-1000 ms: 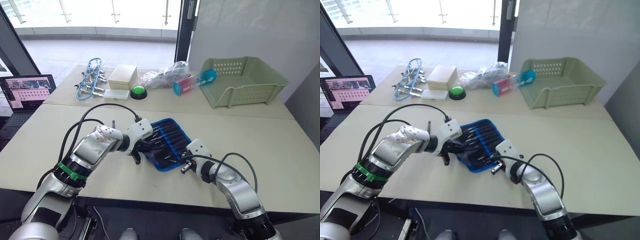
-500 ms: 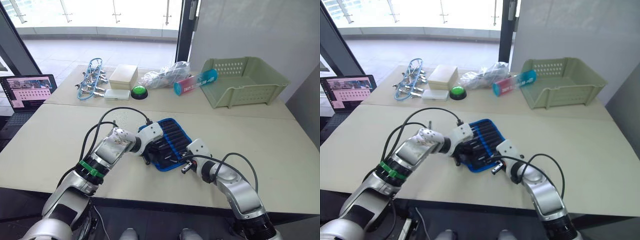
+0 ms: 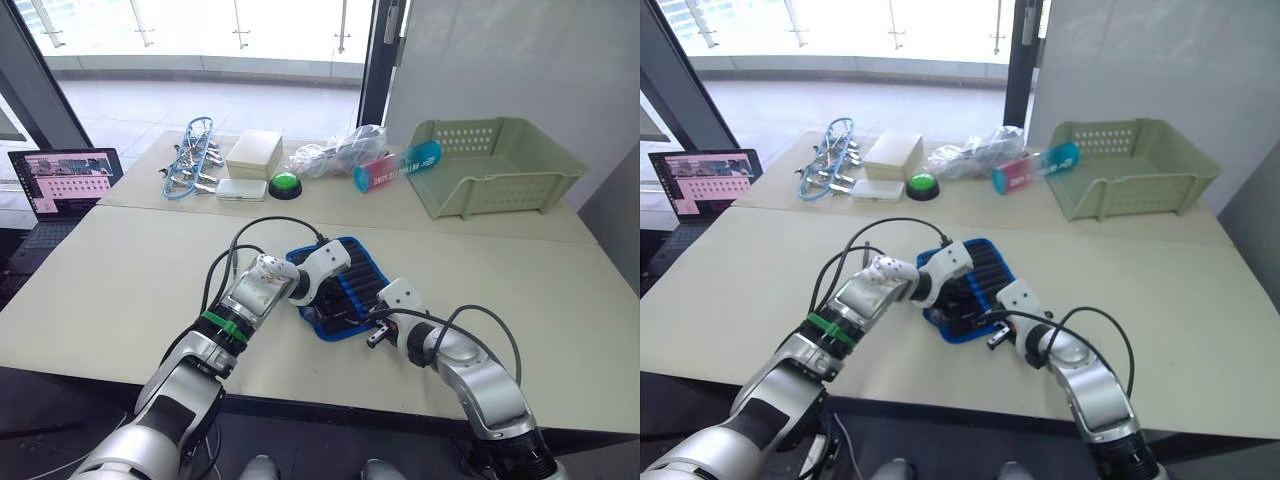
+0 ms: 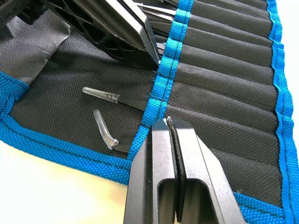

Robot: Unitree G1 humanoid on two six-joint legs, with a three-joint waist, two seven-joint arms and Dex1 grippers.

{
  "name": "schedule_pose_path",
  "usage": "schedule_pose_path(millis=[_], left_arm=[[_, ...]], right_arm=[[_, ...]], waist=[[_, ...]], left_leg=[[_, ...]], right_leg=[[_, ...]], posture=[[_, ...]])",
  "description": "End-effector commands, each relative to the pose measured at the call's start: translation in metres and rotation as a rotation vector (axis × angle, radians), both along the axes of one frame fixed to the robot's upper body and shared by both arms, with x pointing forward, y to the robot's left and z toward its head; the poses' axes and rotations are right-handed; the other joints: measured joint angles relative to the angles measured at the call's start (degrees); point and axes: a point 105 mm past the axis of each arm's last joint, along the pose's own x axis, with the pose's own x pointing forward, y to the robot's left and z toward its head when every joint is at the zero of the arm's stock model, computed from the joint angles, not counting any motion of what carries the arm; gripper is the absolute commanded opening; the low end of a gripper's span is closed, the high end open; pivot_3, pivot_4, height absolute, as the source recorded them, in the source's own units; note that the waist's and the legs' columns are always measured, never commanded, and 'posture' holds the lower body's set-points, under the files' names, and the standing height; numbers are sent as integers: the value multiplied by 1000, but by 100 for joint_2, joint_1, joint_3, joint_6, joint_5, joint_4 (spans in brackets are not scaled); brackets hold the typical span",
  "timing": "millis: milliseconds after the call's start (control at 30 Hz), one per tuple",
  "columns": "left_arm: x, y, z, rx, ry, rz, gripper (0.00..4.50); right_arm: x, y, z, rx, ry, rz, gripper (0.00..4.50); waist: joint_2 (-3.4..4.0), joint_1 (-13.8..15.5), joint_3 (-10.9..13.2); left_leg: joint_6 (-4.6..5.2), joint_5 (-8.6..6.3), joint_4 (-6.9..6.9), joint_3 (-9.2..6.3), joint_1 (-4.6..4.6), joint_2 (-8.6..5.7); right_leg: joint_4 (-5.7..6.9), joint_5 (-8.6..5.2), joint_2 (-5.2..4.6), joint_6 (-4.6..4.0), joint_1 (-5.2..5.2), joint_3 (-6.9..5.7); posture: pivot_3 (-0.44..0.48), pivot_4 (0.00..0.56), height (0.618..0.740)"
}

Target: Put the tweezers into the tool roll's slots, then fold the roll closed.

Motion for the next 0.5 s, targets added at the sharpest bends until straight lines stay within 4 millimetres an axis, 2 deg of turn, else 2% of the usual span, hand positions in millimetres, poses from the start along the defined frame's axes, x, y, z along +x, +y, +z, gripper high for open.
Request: schedule_pose_path(millis=[33, 200, 333, 467, 500], left_arm=[[3, 4, 17, -12, -46, 11, 72], [-1, 23, 39, -49, -71, 45, 1630], [-13, 46, 70, -160, -77, 87, 2928], [-24, 81, 87, -247, -62, 173, 4285], [-26, 88, 88, -253, -64, 196, 4485]], right_arm=[[-14, 4, -30, -12, 141, 27, 0], [-12, 4, -30, -14, 137, 20, 0], [-11, 4, -31, -16, 139, 22, 0], [-10, 4, -32, -20, 139, 27, 0], [-9, 4, -32, -21, 139, 27, 0]], waist=[[0, -9, 0], [1, -113, 1], [3, -166, 2], [4, -168, 2], [4, -171, 2]], left_leg=[[0, 0, -1, 0, -2, 0], [1, 0, -15, 0, -12, 1], [1, 0, -17, -1, -12, 5], [1, 0, -16, -1, -6, 6], [1, 0, -17, -1, -6, 5]], right_leg=[[0, 0, 0, 0, -2, 0], [0, -1, 1, -2, -19, 0], [3, -2, 3, -3, -24, 1], [3, -3, 3, -3, -18, 1], [3, -3, 3, -3, -17, 1]], posture=[[0, 150, 740], [0, 150, 740], [0, 150, 740], [0, 150, 740], [0, 150, 740]])
